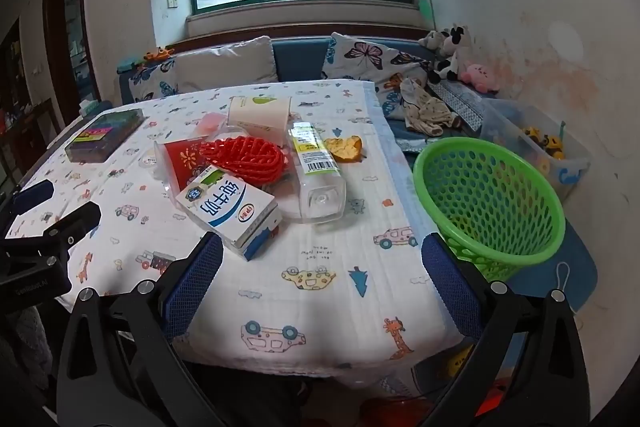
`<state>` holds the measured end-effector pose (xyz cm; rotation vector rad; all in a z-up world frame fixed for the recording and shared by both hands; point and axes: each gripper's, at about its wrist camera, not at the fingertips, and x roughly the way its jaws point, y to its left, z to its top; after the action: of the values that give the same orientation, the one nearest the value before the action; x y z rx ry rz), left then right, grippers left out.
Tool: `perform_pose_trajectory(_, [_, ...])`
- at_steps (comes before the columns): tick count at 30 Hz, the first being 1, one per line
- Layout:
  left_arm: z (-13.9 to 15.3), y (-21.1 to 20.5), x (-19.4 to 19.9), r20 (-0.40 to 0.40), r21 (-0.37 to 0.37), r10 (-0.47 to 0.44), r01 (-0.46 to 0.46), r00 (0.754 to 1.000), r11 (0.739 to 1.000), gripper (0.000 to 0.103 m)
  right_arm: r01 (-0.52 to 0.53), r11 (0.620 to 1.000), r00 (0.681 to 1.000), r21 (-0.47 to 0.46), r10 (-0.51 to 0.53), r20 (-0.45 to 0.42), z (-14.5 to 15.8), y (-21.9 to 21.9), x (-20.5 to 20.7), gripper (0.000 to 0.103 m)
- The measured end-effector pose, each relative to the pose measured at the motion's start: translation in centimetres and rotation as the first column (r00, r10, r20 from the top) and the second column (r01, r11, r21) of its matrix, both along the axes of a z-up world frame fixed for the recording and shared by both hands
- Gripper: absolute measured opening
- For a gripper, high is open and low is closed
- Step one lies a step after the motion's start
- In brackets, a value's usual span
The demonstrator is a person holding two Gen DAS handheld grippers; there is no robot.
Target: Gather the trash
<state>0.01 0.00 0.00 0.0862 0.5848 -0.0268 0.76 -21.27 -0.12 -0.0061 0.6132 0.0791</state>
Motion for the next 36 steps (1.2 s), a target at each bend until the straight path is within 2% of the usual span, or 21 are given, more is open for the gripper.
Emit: perform_pose_trajectory(36, [0.8,0.1,-0.6,0.023,-0.02,-0.011,0.012,1.0,1.0,0.096,-0.002,1.0,1.0,0.004,0.002,0.023,0.4,0.0,-0.3,0.099])
